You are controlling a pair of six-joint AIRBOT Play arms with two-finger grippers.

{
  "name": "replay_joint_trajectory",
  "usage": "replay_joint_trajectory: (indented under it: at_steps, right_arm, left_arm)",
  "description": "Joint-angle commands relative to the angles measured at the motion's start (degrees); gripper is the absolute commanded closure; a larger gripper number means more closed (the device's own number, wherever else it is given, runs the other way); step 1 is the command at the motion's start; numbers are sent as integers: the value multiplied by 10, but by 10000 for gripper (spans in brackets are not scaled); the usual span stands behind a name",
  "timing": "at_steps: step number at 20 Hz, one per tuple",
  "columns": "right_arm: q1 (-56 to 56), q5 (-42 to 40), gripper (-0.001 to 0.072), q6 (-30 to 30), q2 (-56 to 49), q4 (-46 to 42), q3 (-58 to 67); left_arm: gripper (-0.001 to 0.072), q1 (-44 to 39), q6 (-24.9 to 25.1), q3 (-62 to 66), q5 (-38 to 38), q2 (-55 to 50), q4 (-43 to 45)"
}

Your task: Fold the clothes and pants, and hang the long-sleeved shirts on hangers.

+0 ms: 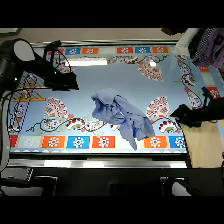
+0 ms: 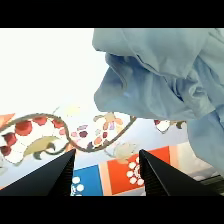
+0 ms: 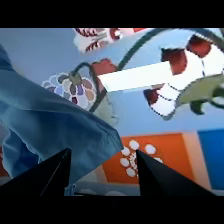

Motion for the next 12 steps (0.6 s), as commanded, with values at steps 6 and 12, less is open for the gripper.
replay_joint_trajectory:
  at_steps: [6,12]
  right_arm:
    - [51,85,222,-171,-96,109,-138]
    - [108,144,233,-173,-133,114,-138]
  left_arm:
    - [252,17,3,0,-6,4,6]
    - [251,32,3,0,-3,4,7]
